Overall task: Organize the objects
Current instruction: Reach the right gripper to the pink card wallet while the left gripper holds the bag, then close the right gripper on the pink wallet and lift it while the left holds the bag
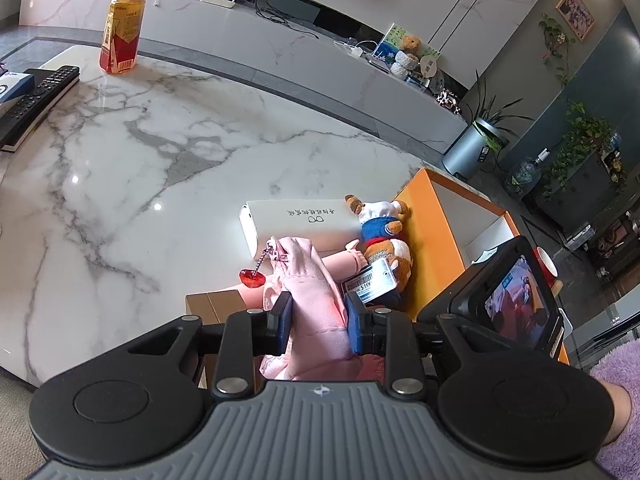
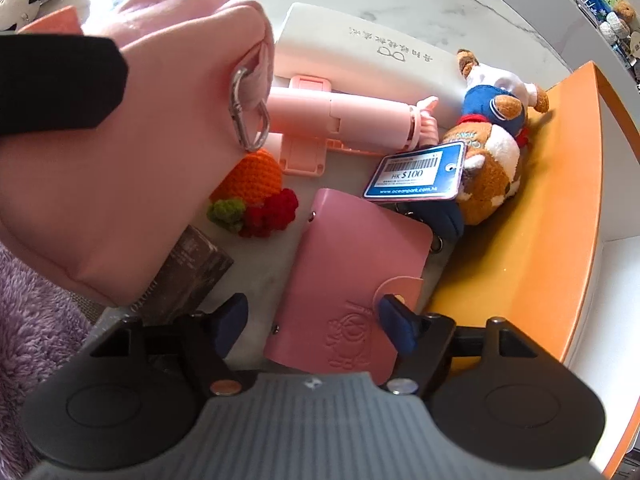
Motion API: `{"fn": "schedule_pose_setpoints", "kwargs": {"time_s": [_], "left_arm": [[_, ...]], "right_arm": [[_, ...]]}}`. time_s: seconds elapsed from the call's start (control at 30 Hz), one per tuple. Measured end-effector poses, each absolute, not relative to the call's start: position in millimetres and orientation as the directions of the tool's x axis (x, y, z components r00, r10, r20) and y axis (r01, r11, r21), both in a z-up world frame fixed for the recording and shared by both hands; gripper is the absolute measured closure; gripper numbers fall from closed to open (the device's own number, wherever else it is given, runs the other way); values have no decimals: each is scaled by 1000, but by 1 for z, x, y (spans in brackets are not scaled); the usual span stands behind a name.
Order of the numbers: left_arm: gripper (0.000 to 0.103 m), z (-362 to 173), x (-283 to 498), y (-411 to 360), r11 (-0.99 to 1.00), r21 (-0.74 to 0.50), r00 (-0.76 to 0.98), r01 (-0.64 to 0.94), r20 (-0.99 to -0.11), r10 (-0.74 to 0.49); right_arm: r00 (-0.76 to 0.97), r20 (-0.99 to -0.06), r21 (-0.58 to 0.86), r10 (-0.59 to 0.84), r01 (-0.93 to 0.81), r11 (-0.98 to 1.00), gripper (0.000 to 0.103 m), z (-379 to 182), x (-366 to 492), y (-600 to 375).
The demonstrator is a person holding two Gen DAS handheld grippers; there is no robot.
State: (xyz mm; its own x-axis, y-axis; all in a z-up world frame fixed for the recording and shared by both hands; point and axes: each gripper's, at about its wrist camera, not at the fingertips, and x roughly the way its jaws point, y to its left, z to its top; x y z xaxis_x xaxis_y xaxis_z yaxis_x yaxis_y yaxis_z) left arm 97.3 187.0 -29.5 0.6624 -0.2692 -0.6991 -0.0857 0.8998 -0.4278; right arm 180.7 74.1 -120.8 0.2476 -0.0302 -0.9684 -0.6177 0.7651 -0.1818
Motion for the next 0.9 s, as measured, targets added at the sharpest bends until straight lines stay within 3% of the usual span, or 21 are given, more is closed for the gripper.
{"fn": "schedule_pose_setpoints", "kwargs": {"time_s": [0.17,0.2,0.23,0.27,0.47,0.57,0.6,0.63,0.7,0.77,0.9], "left_arm": [[71,-28,96,184,902,-424,664,-82,-698,-268],[71,-27,95,183,902,-424,664,-80,-697,-269],[71,-26,95,182,902,-424,664,-78,-697,-270],[71,-26,95,181,903,-423,664,-76,-697,-270],[71,-24,93,174,911,-407,667,-65,-697,-264],[71,-24,93,171,916,-396,669,-65,-699,-254],[71,-25,93,171,918,-392,669,-68,-700,-249],[71,-25,93,171,919,-388,671,-70,-700,-245],[71,-25,93,172,921,-382,673,-74,-701,-236],[71,-25,94,174,921,-382,676,-79,-699,-232],[71,-24,96,178,917,-392,681,-77,-692,-239]], "right_arm": [[238,-971,-164,-16,-617,770,63,-110,181,68],[225,-974,-136,7,-614,778,90,-105,182,66],[227,-974,-138,4,-604,785,100,-100,182,65],[244,-970,-140,16,-609,781,103,-93,181,63],[266,-961,-93,71,-558,824,103,-66,185,43],[233,-969,-53,82,-521,852,91,-65,193,39],[227,-970,-48,83,-519,853,78,-67,193,36],[216,-972,-36,92,-524,851,76,-70,192,35],[201,-975,-27,92,-521,853,61,-85,187,40],[194,-978,-34,79,-521,853,56,-94,190,50],[182,-983,-59,39,-501,863,56,-112,201,56]]}}
